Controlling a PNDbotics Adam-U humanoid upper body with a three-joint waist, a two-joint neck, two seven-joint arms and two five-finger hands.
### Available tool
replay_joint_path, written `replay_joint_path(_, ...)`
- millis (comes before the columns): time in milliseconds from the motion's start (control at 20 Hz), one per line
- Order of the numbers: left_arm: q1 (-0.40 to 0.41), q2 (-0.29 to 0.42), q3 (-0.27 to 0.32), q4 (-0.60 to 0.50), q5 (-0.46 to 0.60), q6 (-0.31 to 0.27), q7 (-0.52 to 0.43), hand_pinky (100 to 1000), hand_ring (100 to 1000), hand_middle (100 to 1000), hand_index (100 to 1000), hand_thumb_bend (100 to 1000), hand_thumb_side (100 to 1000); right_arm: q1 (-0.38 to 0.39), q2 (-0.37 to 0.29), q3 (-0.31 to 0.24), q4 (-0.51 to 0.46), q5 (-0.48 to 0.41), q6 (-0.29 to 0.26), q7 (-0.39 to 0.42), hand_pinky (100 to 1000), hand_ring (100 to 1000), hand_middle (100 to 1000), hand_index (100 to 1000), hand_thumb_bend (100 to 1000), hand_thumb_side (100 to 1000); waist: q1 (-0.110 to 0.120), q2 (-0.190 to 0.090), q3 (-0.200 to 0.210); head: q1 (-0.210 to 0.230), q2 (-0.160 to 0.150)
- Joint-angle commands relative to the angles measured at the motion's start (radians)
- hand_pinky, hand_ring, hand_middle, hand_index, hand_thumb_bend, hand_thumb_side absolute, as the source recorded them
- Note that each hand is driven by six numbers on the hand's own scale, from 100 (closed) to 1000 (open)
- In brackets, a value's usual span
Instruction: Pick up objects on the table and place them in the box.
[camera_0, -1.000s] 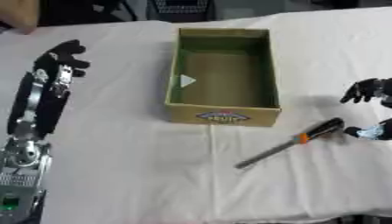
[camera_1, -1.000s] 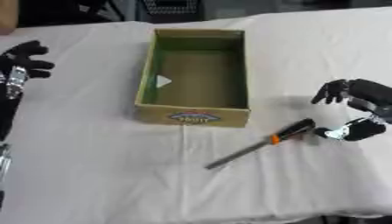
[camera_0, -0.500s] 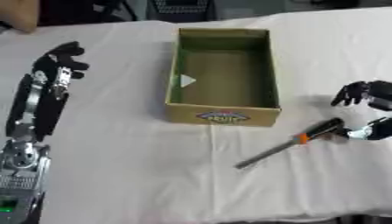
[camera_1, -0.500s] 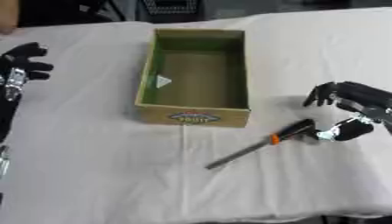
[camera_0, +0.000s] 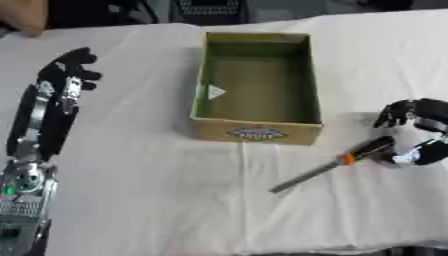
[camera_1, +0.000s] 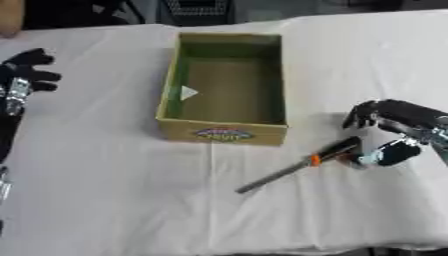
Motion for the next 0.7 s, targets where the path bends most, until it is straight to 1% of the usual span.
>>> replay_joint_path(50,-0.007,0.008,-0.001,-0.022,0.005,-0.002,-0.002,703,720,783,889,114,1000,-0.013,-0.024,0.005,0.002,0.009,-0.007,0.002,600,650,696,774,465,430,-0.004,-0.012,0.001,-0.006,-0.001)
replay_joint_path(400,-0.006,0.009,-0.002,-0.023,0.005,-0.002,-0.003,703,721,783,889,114,1000,-0.008,-0.024,0.019,0.008,0.027,-0.018,0.010,604,656,691,769,455,426,-0.004,-0.012,0.001,-0.006,-0.001)
replay_joint_path(700,-0.006,0.009,-0.002,-0.023,0.005,-0.002,-0.003,703,721,783,889,113,1000,-0.004,-0.025,0.023,0.002,0.044,-0.023,0.000,606,656,689,753,445,428,-0.004,-0.013,0.001,-0.005,-0.001)
